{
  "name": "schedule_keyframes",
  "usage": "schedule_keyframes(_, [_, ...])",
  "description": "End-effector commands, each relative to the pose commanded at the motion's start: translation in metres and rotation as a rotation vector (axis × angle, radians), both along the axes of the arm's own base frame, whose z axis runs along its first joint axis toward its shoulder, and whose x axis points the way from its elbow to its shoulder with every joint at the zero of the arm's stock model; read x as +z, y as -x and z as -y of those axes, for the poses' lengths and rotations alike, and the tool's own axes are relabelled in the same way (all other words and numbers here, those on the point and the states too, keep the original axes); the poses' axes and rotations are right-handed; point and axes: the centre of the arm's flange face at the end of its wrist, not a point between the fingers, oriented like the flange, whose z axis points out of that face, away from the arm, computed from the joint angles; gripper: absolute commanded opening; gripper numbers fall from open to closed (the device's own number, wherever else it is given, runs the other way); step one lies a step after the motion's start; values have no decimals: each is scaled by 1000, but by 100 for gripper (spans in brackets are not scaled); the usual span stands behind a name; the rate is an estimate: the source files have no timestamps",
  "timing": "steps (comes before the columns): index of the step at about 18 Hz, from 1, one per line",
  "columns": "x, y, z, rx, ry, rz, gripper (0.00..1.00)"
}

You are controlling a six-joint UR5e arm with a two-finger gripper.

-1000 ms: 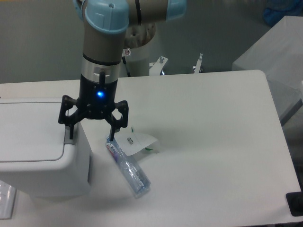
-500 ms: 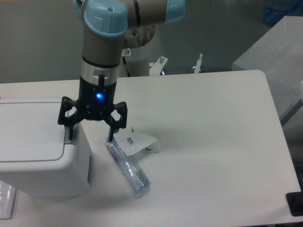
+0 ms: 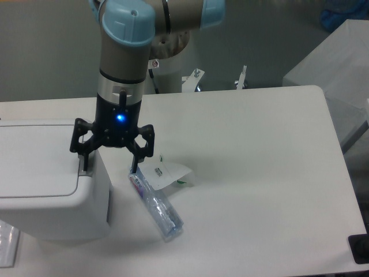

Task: Open the trash can
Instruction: 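Lower the gripper onto the lid's front edge and press down, then hold the gripper beside the trash can as the lid opens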

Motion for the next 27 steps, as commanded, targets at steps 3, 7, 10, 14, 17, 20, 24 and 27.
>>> schedule_keyframes(3, [-2, 1, 0, 2, 3, 1, 100])
schedule_keyframes(7, [-1, 1, 0, 3, 2, 1, 100])
schedule_keyframes(10, [1, 1, 0, 3, 1, -2, 100])
schedule_keyframes(14, [-2, 1, -1, 3, 4, 0, 100])
schedule_keyframes(17, [-1, 1, -1, 3, 4, -2, 100])
schedule_keyframes(20, [-3, 2, -1, 5, 6, 0, 100])
schedule_keyframes(24, [10, 4, -4, 2, -14, -15, 100])
schedule_keyframes(27, [47, 14, -13, -6, -71, -71, 100])
